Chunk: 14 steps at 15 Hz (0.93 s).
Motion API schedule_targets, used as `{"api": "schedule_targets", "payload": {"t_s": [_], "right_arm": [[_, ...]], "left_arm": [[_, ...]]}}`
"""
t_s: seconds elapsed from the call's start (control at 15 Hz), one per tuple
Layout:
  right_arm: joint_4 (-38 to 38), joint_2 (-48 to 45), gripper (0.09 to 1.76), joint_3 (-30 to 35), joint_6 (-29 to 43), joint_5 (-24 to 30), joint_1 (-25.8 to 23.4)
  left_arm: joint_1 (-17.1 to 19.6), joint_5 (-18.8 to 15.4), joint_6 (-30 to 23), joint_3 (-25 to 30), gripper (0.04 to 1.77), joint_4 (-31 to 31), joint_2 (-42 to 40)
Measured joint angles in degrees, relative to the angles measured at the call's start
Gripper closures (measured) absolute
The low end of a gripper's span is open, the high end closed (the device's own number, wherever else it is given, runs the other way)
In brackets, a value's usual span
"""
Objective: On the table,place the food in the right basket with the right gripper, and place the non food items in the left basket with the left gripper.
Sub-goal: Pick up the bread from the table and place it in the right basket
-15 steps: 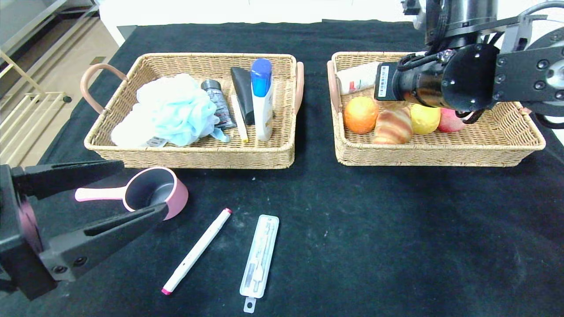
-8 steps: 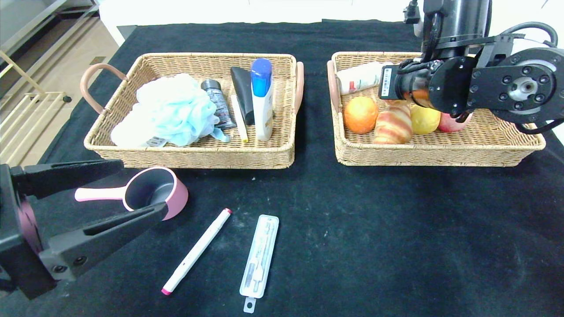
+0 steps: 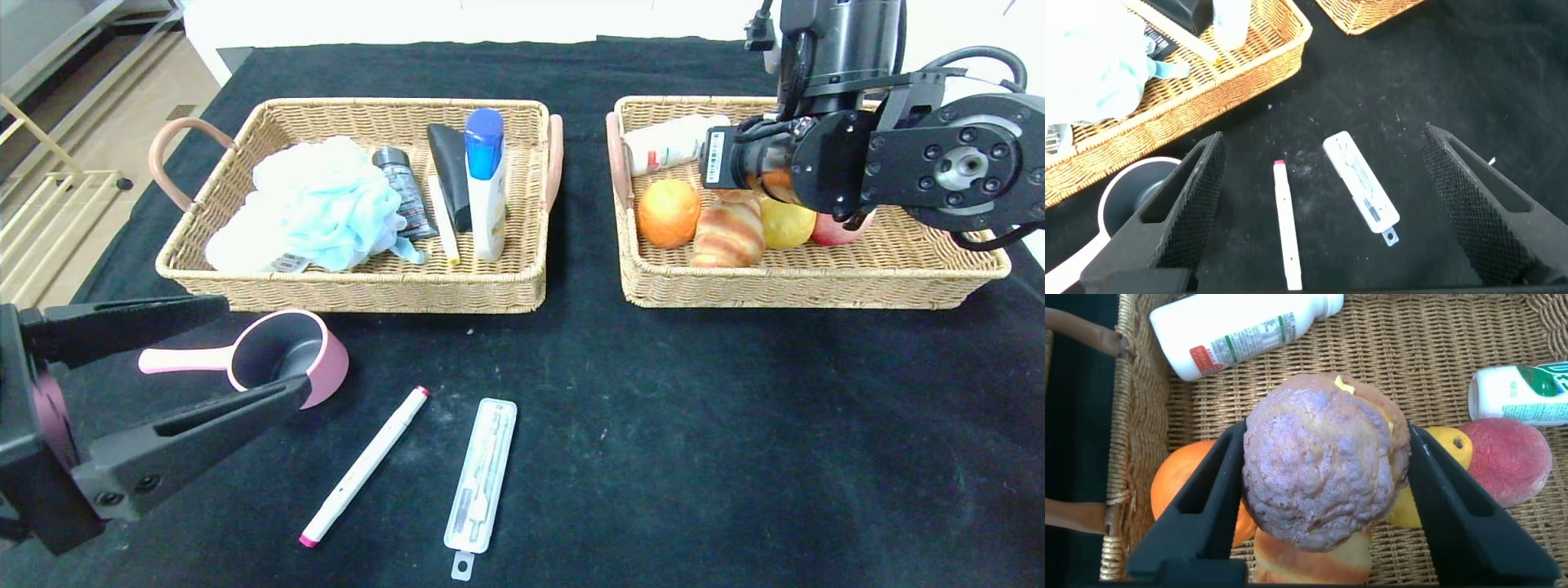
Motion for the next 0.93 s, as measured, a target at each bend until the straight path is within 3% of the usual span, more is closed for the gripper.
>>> {"api": "schedule_targets", "payload": {"t_s": [0.47, 0.93], "right_arm": [[0.4, -0.2, 0.29, 0.3, 0.0, 0.0, 0.8], [0.5, -1.6, 0.20, 2.0, 0.0, 0.0, 1.7]], "left_arm": [[0.0, 0.0, 0.0, 0.0, 0.09, -0.1, -0.1], [0.0, 0.0, 0.1, 0.0, 0.09, 0.0, -0.2]]}}
